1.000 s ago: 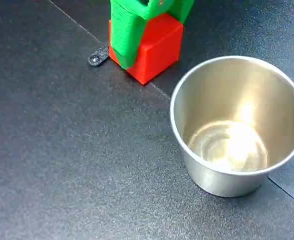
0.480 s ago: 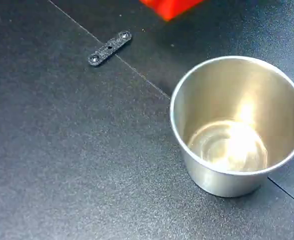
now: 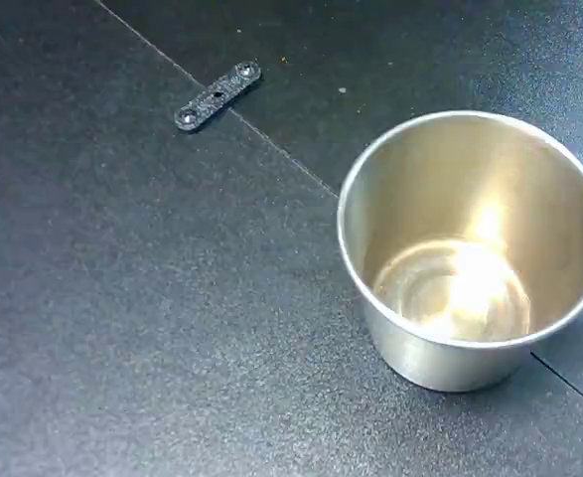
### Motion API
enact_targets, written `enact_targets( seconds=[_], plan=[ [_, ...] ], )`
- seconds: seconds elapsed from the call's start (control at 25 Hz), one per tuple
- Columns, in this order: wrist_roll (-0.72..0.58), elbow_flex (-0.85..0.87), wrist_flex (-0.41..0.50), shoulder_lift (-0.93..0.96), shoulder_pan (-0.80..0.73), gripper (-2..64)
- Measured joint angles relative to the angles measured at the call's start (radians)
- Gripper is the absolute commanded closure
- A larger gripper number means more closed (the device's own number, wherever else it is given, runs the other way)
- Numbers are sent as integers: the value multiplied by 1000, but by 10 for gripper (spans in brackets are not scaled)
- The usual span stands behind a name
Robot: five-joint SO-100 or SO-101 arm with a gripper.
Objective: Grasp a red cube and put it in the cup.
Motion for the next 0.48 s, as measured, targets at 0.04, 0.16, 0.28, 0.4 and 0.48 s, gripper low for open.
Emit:
enact_targets(
  seconds=[0.04, 0.16, 0.28, 0.4, 0.48],
  plan=[
    [25, 0, 0, 0, -15, 619],
    [60, 0, 0, 0, -51, 619],
    [66, 0, 0, -63, -61, 619],
    [66, -32, 0, -147, -66, 619],
    [66, -67, 0, -195, -66, 619]
  ],
)
